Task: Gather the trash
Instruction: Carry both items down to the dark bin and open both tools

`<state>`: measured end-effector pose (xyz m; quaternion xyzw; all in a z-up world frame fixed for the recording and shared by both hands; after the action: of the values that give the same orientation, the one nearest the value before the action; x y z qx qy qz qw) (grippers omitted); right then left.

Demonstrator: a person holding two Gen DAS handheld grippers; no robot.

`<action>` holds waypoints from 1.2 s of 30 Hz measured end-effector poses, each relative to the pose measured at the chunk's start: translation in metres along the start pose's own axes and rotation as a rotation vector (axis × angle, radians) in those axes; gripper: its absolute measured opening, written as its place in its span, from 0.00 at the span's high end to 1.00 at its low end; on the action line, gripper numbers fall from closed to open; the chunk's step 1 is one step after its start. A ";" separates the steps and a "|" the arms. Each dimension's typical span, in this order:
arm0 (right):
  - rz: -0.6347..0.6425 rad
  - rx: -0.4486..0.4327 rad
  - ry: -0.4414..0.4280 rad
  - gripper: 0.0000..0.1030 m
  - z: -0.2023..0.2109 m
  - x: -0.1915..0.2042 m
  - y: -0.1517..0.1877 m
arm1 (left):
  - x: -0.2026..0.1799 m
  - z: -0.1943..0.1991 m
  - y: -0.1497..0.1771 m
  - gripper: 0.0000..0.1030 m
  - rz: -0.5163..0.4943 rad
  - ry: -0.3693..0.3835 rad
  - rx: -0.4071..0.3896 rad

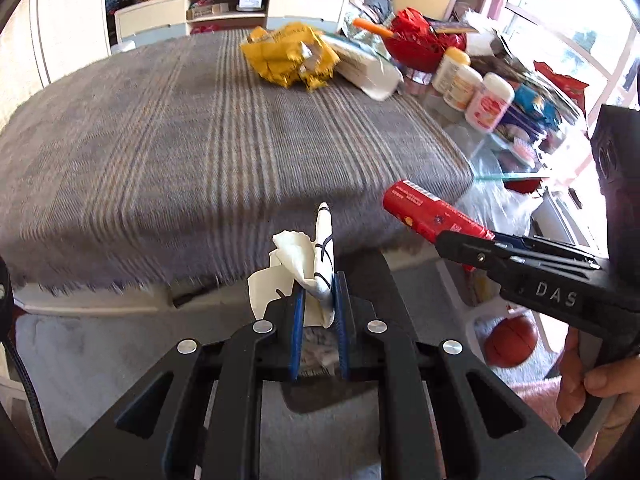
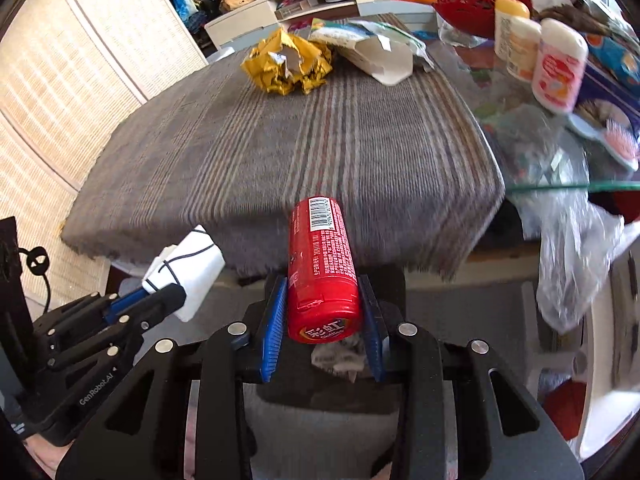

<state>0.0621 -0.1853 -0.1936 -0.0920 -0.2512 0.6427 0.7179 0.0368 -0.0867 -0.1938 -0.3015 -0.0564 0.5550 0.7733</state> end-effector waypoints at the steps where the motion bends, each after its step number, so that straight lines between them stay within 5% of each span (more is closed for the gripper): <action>1: -0.010 0.009 -0.003 0.65 0.001 -0.003 0.008 | -0.001 -0.003 0.008 0.88 0.002 0.005 0.015; 8: -0.064 0.073 0.011 0.65 -0.012 -0.017 0.044 | -0.005 -0.036 0.061 0.88 0.055 0.050 0.149; 19: -0.127 0.258 0.063 0.65 -0.079 -0.039 0.091 | 0.003 -0.086 0.089 0.87 0.070 0.075 0.248; 33: -0.131 0.226 0.087 0.64 -0.090 -0.041 0.087 | 0.013 -0.112 0.096 0.82 0.114 0.072 0.286; 36: -0.138 0.221 0.103 0.48 -0.089 -0.044 0.085 | 0.020 -0.110 0.095 0.65 0.114 0.042 0.272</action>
<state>0.0283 -0.1975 -0.3189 -0.0280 -0.1475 0.6097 0.7783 0.0125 -0.0938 -0.3380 -0.2082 0.0530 0.5941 0.7752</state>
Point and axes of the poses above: each gripper's, at about its wrist camera, not at the fingertips, and z roughly against the way its jaws point, x to its left, y to its underside, the point moved 9 cm from there along -z, roughly the way its jaws point, and after that the axes turned 5 degrees about y, right-handed, at the moved point
